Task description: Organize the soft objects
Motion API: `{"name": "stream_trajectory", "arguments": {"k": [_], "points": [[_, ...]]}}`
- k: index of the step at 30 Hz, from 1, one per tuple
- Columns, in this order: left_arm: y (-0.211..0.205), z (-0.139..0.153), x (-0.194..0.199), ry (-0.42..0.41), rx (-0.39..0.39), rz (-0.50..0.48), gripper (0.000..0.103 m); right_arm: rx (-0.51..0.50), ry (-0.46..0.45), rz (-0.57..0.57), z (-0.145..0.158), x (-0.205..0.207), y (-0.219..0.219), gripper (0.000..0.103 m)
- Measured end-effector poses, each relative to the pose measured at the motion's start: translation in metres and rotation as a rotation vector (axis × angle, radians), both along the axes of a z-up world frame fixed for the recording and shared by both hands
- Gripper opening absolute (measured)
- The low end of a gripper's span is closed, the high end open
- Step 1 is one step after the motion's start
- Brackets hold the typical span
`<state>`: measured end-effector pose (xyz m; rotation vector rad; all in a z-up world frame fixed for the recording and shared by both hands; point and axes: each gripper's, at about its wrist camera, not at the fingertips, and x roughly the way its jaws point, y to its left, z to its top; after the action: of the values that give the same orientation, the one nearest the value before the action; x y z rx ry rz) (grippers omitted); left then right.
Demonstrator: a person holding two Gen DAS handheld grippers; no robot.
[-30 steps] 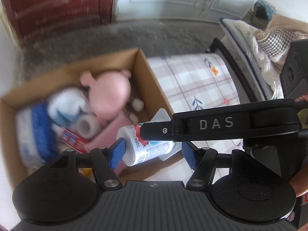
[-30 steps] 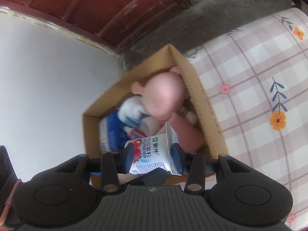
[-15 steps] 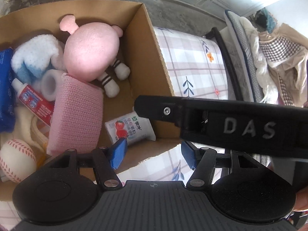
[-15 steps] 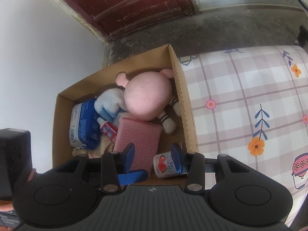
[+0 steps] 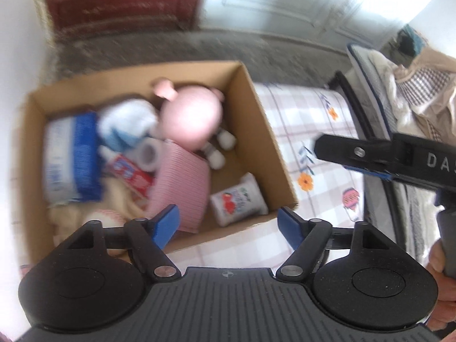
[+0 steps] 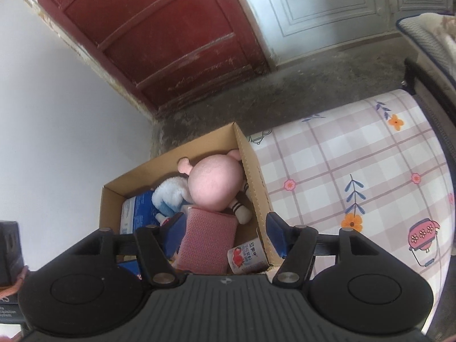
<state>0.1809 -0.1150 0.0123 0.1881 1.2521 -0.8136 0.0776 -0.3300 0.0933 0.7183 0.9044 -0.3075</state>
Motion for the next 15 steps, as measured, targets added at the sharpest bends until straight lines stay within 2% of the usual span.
{"name": "stream_trajectory", "arguments": {"k": [4,6,10,15], "points": [[0.020,0.021,-0.003,-0.079,0.020,0.058,0.095,-0.005,-0.010,-0.037,0.009,-0.013,0.011,0.069],[0.029,0.030,-0.004,-0.115,0.026,0.086,0.100,-0.013,-0.008,-0.050,0.012,-0.018,0.019,0.073],[0.041,0.042,-0.006,-0.162,0.043,0.132,0.103,-0.032,0.002,-0.072,0.016,-0.026,0.039,0.077],[0.045,0.053,-0.011,-0.245,0.135,0.201,0.103,-0.058,0.006,-0.108,0.024,-0.031,0.056,0.087]]}}
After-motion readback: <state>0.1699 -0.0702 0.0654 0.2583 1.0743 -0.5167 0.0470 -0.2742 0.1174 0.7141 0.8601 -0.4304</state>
